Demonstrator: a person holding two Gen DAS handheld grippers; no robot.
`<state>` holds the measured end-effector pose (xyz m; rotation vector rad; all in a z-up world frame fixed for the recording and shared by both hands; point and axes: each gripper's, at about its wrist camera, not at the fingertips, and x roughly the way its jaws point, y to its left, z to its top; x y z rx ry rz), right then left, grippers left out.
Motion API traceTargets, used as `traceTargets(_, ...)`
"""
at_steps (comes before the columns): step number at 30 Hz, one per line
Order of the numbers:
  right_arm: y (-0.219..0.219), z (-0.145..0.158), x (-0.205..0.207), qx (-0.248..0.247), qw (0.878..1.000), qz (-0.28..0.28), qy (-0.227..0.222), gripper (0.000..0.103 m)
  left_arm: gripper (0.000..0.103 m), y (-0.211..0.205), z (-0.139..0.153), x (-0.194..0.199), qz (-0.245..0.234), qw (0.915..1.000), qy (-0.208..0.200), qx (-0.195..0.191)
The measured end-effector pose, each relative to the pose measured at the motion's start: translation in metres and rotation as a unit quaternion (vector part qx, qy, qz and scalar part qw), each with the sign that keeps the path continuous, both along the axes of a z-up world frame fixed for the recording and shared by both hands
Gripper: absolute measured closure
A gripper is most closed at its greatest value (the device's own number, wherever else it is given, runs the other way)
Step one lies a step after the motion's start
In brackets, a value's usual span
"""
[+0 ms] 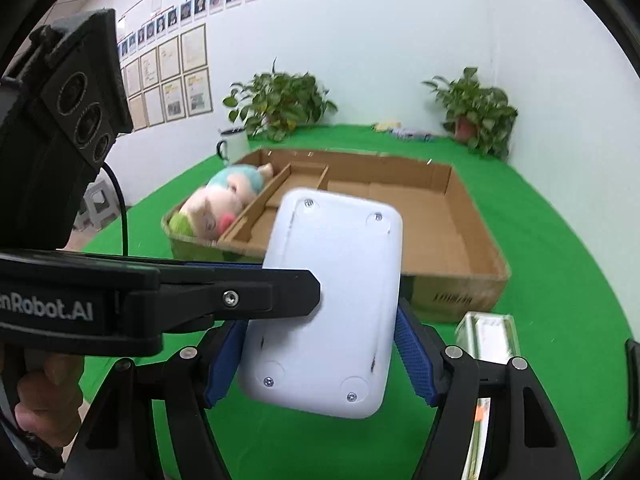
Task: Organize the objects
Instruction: 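Lift the white device and lower it into the box beside the hair dryer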
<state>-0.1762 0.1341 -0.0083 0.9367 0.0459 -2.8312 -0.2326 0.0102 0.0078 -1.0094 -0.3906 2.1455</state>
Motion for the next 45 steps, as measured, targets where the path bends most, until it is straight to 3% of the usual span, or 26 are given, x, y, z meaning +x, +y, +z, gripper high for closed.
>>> traceTargets(13,0.014,0.043,-0.026,-0.003,0.999,-0.016,0.031,0.038,0.084,0.016,0.032,-0.024,0.000,0.9986,0.052,-0.010)
traceTargets(28,0.025,0.110,-0.109,0.009,0.998,-0.013,0.053,0.038,0.085,0.019,0.080,-0.098,-0.002,0.9965,0.083,-0.008)
traceTargets(36,0.031,0.105,-0.168,0.002,1.000,-0.003,0.011,0.038,0.085,0.019,0.058,-0.141,0.008,0.9989,0.045,-0.013)
traceTargets(45,0.046,0.041,-0.224,-0.022,0.995,0.016,-0.100,0.038,0.085,0.024,-0.019,-0.180,0.022,0.9973,-0.065,-0.023)
